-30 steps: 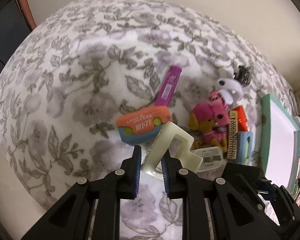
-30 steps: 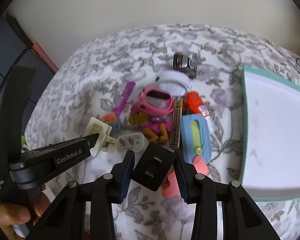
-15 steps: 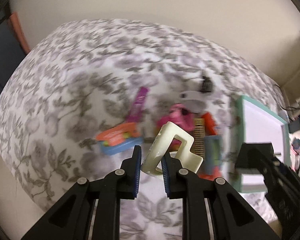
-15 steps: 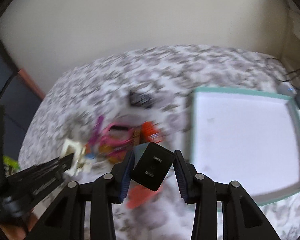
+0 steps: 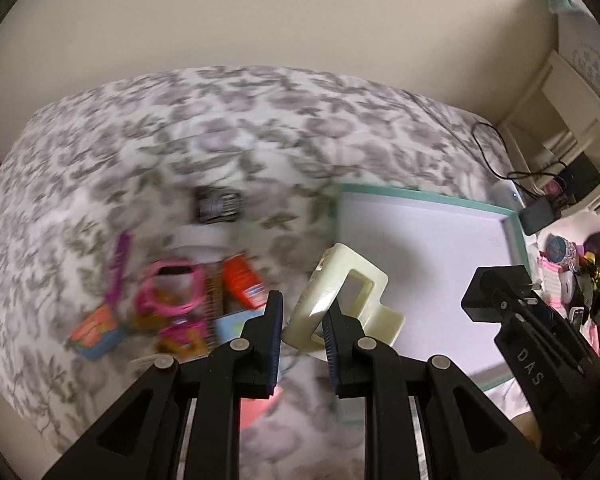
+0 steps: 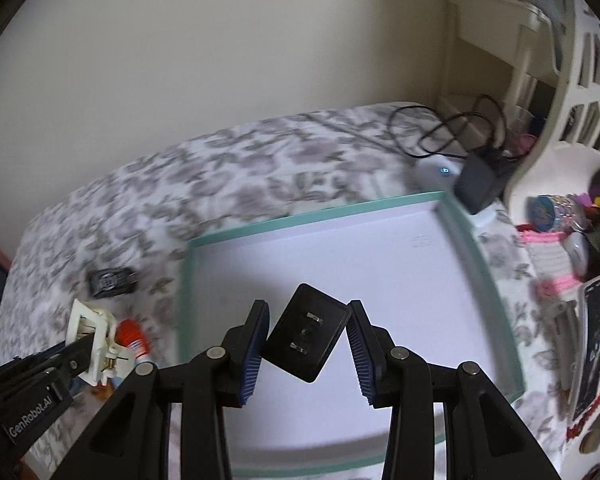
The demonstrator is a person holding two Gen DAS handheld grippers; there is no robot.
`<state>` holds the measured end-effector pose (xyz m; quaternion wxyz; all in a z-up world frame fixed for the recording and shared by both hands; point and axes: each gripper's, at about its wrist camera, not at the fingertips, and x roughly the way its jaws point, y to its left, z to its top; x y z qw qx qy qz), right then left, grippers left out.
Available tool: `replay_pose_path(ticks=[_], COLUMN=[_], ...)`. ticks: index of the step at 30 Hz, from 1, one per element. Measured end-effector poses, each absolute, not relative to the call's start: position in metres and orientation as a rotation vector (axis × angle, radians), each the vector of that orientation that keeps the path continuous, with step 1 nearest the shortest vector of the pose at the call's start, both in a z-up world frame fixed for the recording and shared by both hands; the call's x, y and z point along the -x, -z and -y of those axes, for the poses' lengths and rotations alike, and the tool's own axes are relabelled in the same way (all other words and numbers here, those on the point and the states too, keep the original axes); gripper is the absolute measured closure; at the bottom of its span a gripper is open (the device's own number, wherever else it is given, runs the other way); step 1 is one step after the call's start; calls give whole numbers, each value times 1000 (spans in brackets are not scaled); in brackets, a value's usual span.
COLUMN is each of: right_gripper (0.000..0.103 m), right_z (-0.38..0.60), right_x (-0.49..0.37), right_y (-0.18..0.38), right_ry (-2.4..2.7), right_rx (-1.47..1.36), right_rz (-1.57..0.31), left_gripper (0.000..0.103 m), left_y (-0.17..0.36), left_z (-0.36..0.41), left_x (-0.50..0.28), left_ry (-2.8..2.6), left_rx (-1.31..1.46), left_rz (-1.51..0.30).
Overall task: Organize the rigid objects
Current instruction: 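Carry both items into the teal-rimmed tray and open both tools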
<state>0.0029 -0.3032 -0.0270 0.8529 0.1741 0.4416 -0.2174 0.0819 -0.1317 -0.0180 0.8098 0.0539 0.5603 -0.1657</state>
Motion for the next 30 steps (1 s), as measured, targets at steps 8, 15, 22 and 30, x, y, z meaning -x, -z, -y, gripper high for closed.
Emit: replay_pose_path(ticks=[8, 15, 22, 30], right_gripper=[61, 61, 61, 61], right_z=[341, 360, 377, 380], right_x=[-12, -22, -27, -32], right_y=[40, 55, 65, 78], right_ry=[533, 570, 589, 582], right_rx=[-357, -352, -380, -380], right_rz=[-957, -985, -1005, -1042], left_gripper=[83, 83, 83, 83], left_y=[40, 62, 82, 104], left_z=[192, 222, 237, 243], left_x=[-95, -106, -117, -123], left_ry=[385, 381, 367, 347], left_rx=[-154, -198, -220, -222], left_rz=[-1227, -1246, -1266, -1300])
